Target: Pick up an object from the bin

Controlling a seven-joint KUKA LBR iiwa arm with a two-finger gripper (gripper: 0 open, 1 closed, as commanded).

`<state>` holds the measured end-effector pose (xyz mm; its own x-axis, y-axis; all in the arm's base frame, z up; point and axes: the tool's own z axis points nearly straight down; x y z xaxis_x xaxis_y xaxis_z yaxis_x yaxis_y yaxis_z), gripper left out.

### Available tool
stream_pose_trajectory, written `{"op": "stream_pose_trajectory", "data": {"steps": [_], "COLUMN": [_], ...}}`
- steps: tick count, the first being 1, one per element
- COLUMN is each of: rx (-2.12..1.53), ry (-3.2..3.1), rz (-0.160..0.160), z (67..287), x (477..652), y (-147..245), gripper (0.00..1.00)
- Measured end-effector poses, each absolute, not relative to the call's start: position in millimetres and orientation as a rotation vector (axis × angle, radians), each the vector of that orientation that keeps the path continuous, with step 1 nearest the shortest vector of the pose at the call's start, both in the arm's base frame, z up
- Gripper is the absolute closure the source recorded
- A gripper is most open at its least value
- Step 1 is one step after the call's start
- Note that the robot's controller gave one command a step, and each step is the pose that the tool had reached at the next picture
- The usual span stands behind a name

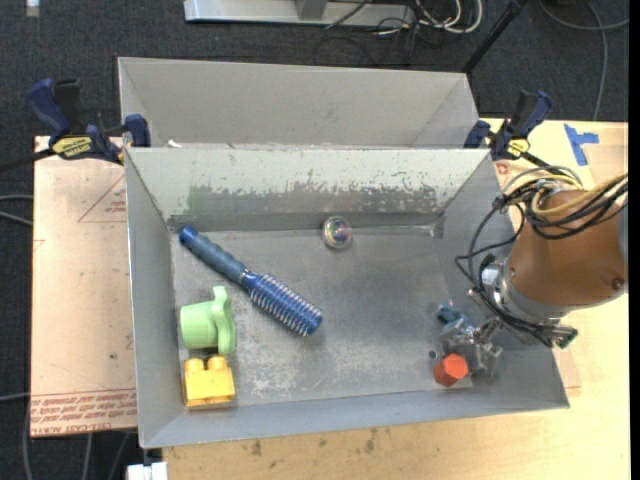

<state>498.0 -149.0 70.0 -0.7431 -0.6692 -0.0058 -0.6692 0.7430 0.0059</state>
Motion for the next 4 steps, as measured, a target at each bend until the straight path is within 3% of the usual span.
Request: {"op": "stream_pose_trajectory", "data": {"steps": [1,2,3,4], "rx": [-1.123,-1.125,-1.124,-1.125], "ry": [2.922,2.929,2.922,2.929], "rz": [0.022,0.011,0.020,0.010], "z": [70.4,70.2,70.4,70.4], "x": [499.7,498.2,499.6,498.2], "y": [-143.5,-149.1,-144.2,-149.2], "gripper": [0.00,1.00,0.00,1.00]}}
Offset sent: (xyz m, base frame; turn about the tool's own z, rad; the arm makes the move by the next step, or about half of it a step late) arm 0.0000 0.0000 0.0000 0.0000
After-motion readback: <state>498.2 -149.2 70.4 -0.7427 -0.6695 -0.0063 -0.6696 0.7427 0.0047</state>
